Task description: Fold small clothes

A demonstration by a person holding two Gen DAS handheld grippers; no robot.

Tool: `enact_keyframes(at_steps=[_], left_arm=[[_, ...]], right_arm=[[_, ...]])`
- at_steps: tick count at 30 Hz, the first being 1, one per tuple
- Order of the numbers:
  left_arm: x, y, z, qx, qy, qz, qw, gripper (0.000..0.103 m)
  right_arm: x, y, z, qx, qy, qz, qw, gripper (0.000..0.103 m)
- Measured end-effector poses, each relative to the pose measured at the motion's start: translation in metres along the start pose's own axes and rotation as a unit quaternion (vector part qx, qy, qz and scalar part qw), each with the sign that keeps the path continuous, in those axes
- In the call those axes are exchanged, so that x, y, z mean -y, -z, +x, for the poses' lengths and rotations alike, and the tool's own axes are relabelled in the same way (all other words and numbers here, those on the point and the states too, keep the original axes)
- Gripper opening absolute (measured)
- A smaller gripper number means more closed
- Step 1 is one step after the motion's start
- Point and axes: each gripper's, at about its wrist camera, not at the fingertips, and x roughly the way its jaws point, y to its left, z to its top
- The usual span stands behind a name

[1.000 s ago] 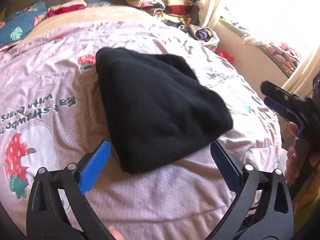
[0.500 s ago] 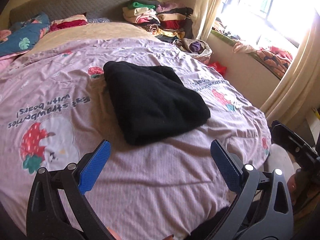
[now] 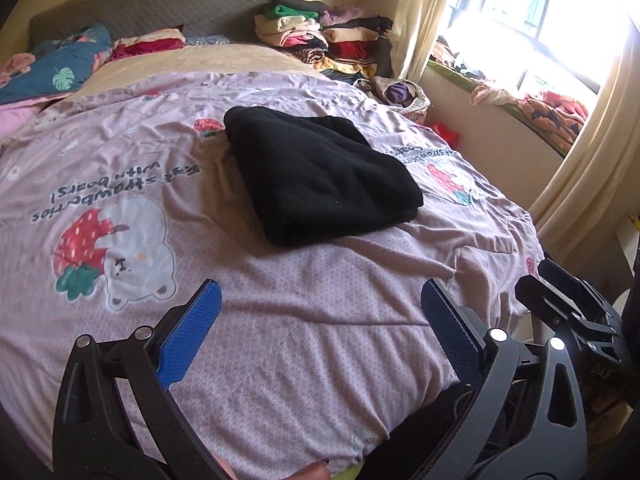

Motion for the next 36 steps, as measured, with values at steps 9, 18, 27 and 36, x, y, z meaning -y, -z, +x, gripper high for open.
enact_keyframes(at_steps=[9, 18, 27, 36], left_arm=[[-0.0014, 0.0055, -0.0013, -0.002, -0.011, 0.005, 0.9999, 0.094], [-0.0021, 0.0061, -0.0017, -0.004, -0.015, 0.004, 0.9999, 0.094], [-0.0044, 0.0052, -0.0030, -0.004, -0.019, 0.001, 0.9998, 0.094], [-0.0054, 0.0052, -0.0036, -0.004, -0.020, 0.002, 0.9998, 0.094]], right_arm=[[-0.0028, 0.0014, 0.0011, -0.001, 0.001, -0.002, 1.000, 0.098], [-0.0037, 0.0031, 0.0016, -0.003, 0.002, -0.003, 1.000, 0.098], [-0.0041, 0.0032, 0.0017, -0.004, 0.004, -0.004, 1.000, 0.098], [-0.0034, 0.0041, 0.0020, -0.004, 0.004, -0.005, 1.000, 0.099]])
